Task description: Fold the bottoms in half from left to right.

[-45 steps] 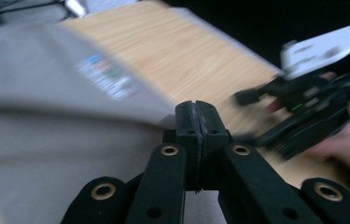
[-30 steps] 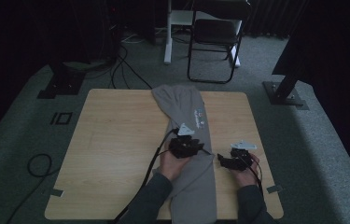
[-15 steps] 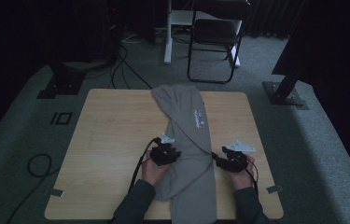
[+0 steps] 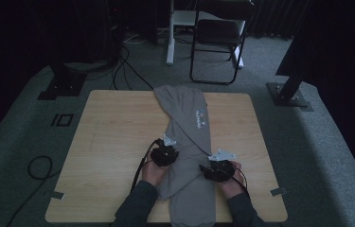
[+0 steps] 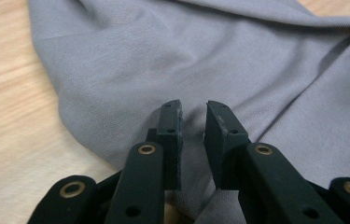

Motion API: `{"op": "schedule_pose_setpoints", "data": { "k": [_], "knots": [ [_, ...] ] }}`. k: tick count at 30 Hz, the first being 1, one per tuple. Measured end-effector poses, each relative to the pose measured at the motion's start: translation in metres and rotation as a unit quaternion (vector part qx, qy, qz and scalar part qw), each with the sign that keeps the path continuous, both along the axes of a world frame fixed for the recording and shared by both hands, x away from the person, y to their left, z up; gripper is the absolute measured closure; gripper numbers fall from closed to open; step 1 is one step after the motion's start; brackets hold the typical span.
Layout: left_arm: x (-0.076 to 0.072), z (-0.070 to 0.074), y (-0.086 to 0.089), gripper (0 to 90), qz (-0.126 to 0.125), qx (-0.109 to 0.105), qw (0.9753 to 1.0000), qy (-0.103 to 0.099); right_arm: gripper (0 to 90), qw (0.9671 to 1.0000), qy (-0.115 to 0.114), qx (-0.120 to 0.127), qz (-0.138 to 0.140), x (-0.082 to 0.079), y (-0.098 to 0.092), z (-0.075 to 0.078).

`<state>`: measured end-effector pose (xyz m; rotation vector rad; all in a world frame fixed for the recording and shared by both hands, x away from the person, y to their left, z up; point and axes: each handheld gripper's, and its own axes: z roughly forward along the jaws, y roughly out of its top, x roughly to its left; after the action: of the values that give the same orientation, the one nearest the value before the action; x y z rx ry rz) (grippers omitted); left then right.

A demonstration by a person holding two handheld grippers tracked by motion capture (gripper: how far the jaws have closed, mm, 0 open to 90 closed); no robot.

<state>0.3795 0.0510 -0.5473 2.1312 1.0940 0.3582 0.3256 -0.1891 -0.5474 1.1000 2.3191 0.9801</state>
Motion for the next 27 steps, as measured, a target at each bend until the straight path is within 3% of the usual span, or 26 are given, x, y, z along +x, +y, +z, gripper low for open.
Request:
{"op": "schedule_pose_setpoints", "data": {
  "k": [2, 10, 16, 21, 24, 27],
  "knots": [
    [0.006, 0.0, 0.004, 76.4, 0.005, 0.002, 1.0, -0.001, 44.5, 1.0, 0.004, -0.005, 0.0, 0.005, 0.002, -0.003],
    [0.028, 0.0, 0.013, 74.7, 0.027, -0.001, 0.9996, -0.003, 44.6, 0.9995, 0.007, 0.032, 0.002, 0.027, 0.009, -0.009],
    [0.039, 0.001, 0.018, 71.8, 0.032, -0.004, 0.9995, 0.005, 45.0, 0.9994, 0.005, 0.034, 0.005, 0.044, 0.011, -0.01],
    [0.026, 0.014, 0.029, 66.0, 0.024, -0.013, 0.9996, 0.002, 44.1, 0.9994, 0.01, 0.032, 0.005, 0.046, 0.011, -0.009],
    [0.008, 0.026, 0.046, 63.6, 0.024, -0.026, 0.9993, -0.014, 42.8, 0.9989, 0.012, 0.043, 0.011, 0.039, 0.005, -0.007],
    [-0.008, 0.029, 0.067, 63.1, 0.038, -0.034, 0.9985, -0.017, 42.8, 0.999, 0.013, 0.043, 0.003, 0.032, -0.004, -0.002]
  ]
}}
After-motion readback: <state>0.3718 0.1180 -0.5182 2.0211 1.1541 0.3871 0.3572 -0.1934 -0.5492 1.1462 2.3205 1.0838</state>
